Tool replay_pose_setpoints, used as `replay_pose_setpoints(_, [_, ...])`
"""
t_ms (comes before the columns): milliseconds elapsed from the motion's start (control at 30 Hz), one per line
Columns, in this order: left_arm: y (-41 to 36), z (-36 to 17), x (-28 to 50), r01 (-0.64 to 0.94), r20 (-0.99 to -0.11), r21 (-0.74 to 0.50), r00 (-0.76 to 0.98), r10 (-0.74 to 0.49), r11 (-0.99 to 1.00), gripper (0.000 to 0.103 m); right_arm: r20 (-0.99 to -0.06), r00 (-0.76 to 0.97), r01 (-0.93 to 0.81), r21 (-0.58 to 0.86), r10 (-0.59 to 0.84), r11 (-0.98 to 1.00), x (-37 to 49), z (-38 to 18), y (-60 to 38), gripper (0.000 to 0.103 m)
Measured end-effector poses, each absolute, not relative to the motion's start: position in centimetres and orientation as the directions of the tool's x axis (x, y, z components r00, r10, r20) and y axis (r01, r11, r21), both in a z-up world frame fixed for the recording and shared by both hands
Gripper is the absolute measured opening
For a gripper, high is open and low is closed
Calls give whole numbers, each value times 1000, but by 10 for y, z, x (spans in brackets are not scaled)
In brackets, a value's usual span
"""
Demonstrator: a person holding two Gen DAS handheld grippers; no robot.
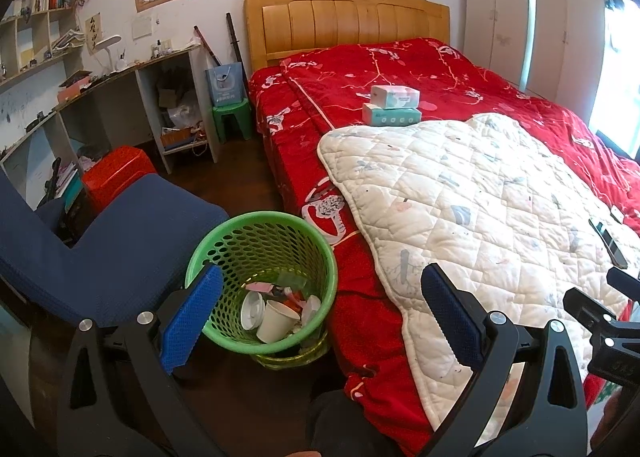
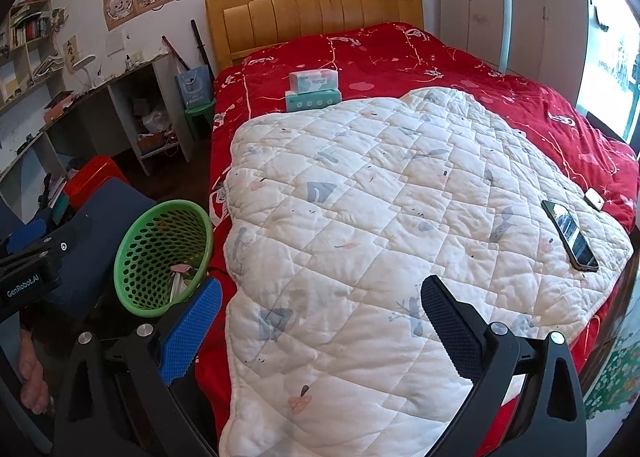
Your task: Collect trash
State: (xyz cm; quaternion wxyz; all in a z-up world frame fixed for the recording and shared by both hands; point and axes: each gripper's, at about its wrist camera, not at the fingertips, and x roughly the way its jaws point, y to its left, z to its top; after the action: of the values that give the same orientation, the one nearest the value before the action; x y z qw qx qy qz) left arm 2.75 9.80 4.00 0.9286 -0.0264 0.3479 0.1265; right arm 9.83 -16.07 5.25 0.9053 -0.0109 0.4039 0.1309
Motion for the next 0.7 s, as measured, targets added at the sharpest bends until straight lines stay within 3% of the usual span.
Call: replay_pose_setpoints(700, [98,37,29,-250,-654,43,725,217,967,98,-733,644,-236,83,220,968,99,51,-161,96])
